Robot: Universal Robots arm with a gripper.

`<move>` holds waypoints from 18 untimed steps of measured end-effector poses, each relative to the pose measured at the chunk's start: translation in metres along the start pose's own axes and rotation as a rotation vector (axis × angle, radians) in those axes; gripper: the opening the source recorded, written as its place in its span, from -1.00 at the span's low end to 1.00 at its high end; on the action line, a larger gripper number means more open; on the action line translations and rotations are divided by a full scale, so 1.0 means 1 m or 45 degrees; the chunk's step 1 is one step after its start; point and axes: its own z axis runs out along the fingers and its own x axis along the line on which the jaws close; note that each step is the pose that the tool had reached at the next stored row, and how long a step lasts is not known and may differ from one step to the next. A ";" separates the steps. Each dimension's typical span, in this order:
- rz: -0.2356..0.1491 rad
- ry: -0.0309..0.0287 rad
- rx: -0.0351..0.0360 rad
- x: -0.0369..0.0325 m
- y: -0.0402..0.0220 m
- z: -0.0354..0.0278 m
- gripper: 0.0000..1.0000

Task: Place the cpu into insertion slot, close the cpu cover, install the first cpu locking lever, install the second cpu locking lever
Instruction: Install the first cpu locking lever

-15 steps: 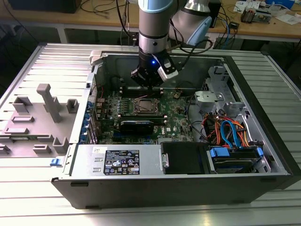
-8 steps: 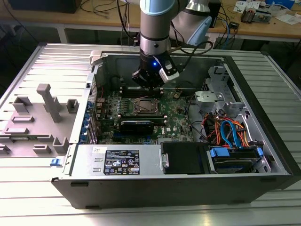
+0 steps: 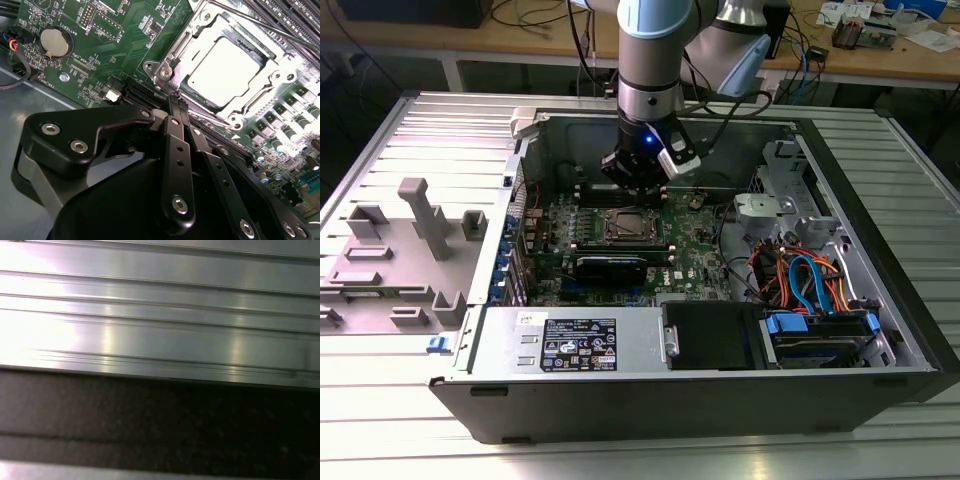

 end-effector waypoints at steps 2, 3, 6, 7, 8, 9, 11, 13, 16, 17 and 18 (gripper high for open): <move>0.000 0.0001 0.0000 0.0000 0.0000 0.0001 -0.79; 0.000 0.0000 0.0000 0.0000 0.0000 0.0001 -0.79; 0.000 0.0000 0.0000 -0.0001 0.0000 0.0006 -0.79; 0.000 0.0000 0.0000 -0.0003 -0.0001 0.0011 -0.79; 0.000 0.0000 0.0000 -0.0003 -0.0001 0.0011 -0.79; 0.000 0.0000 0.0000 -0.0003 0.0000 0.0011 -0.79; 0.000 0.0000 0.0000 -0.0003 -0.0001 0.0011 -0.79; 0.000 0.0000 0.0001 -0.0004 -0.0001 0.0015 -0.79; 0.000 0.0001 0.0000 -0.0004 -0.0001 0.0015 -0.79; 0.000 0.0001 -0.0001 -0.0008 -0.0001 0.0016 -0.79; 0.000 -0.0001 -0.0001 -0.0011 -0.0001 0.0016 -0.79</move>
